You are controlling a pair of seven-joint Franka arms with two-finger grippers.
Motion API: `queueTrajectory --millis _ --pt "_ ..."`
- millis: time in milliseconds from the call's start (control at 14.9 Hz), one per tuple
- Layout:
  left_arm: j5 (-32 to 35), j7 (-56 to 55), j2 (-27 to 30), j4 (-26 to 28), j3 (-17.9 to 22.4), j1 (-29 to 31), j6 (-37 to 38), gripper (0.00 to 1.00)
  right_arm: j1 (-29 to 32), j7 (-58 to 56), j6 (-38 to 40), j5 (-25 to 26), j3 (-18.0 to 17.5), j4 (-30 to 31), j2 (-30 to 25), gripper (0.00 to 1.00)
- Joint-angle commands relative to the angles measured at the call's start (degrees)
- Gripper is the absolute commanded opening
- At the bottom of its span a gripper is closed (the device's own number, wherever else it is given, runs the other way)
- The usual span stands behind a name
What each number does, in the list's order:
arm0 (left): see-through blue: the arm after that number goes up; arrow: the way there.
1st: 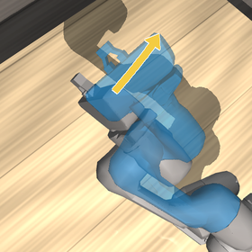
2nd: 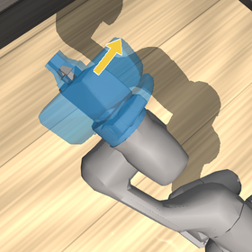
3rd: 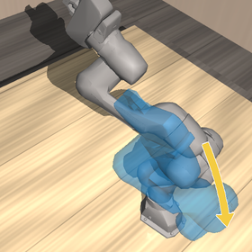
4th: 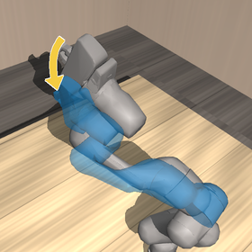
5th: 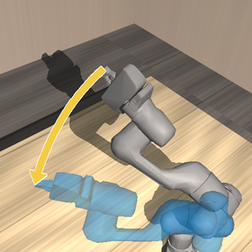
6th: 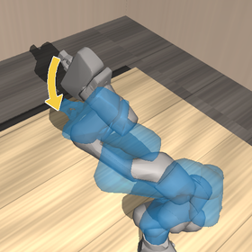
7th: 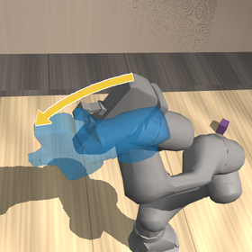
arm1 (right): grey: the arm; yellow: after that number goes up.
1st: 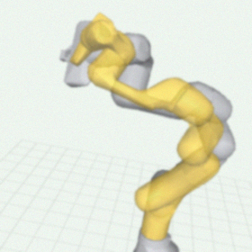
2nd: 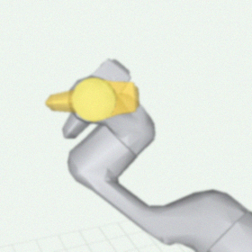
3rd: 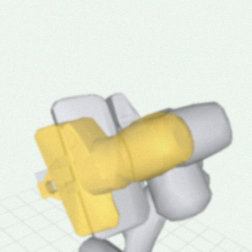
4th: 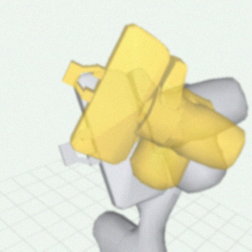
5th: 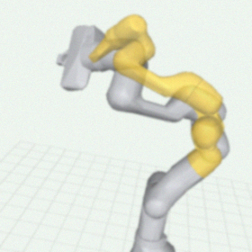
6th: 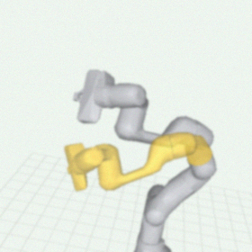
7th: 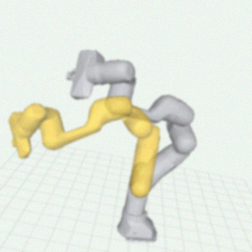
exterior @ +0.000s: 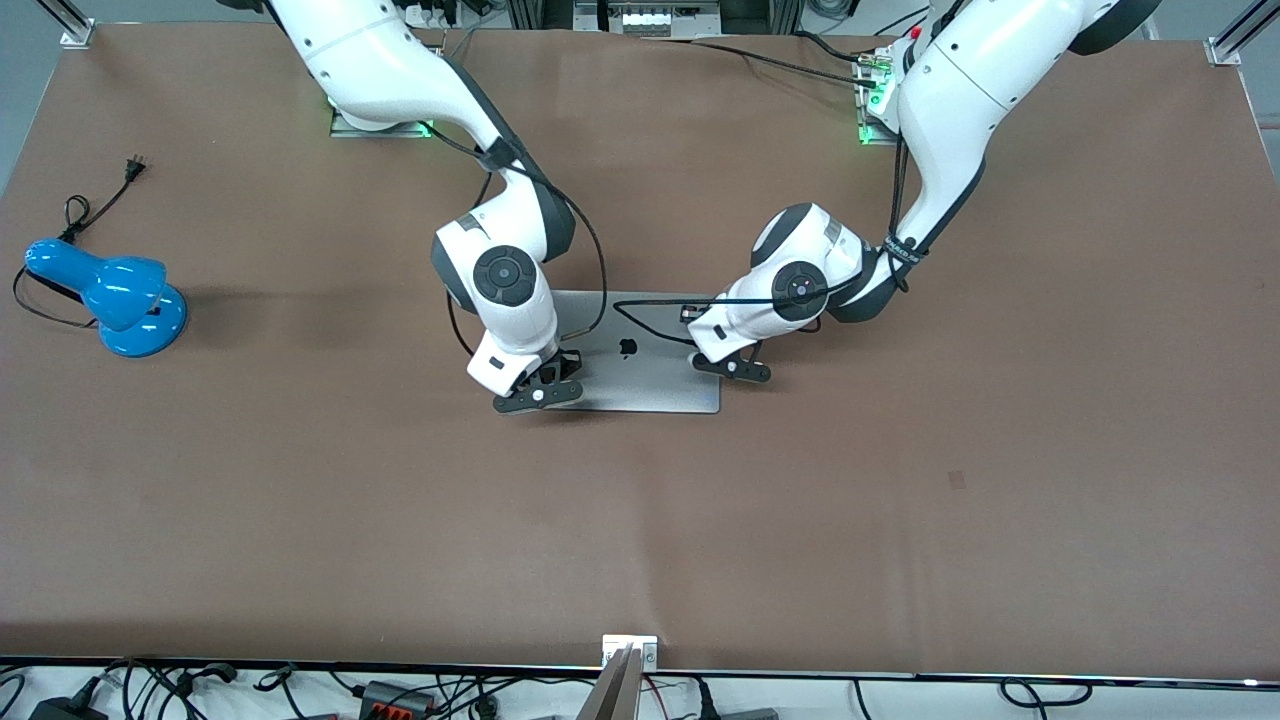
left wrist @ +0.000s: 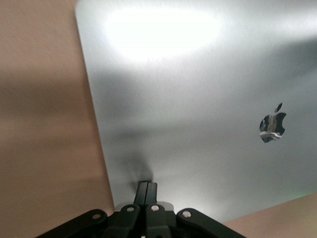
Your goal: Close laptop with both arms from behind
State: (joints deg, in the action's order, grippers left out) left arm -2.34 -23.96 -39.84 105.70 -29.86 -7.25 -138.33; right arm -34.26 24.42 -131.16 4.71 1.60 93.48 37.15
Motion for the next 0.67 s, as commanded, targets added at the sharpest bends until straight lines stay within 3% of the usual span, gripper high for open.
queueTrajectory --millis 0,67,269,471,538,605 --pt "1.64 -1.35 4.76 0.04 0.32 0.65 4.63 0.00 2.26 -2.00 7.74 -0.23 -0.46 -0.23 -4.27 0.00" --pt "1.64 -1.61 7.03 0.30 0.24 1.00 6.99 0.00 2.79 -2.27 9.85 -0.31 -0.63 -0.23 -5.68 0.00" --pt "1.64 -1.26 15.29 -0.13 -0.02 3.54 17.44 0.00 3.32 -2.45 16.44 -0.31 -0.63 -1.10 -10.25 0.14" --pt "1.46 -1.08 24.16 -0.14 -1.78 8.73 25.37 0.00 4.37 -5.60 23.57 -0.49 -0.28 -3.20 -13.24 0.93" --pt "0.85 -1.08 26.54 -0.14 -1.79 9.96 26.95 0.00 4.72 -5.87 25.06 -1.10 -0.28 -4.26 -13.42 1.00" --pt "0.67 -1.17 28.91 -0.14 -1.79 11.10 27.49 0.00 5.34 -6.13 26.73 -1.45 -0.19 -5.49 -13.69 1.00"
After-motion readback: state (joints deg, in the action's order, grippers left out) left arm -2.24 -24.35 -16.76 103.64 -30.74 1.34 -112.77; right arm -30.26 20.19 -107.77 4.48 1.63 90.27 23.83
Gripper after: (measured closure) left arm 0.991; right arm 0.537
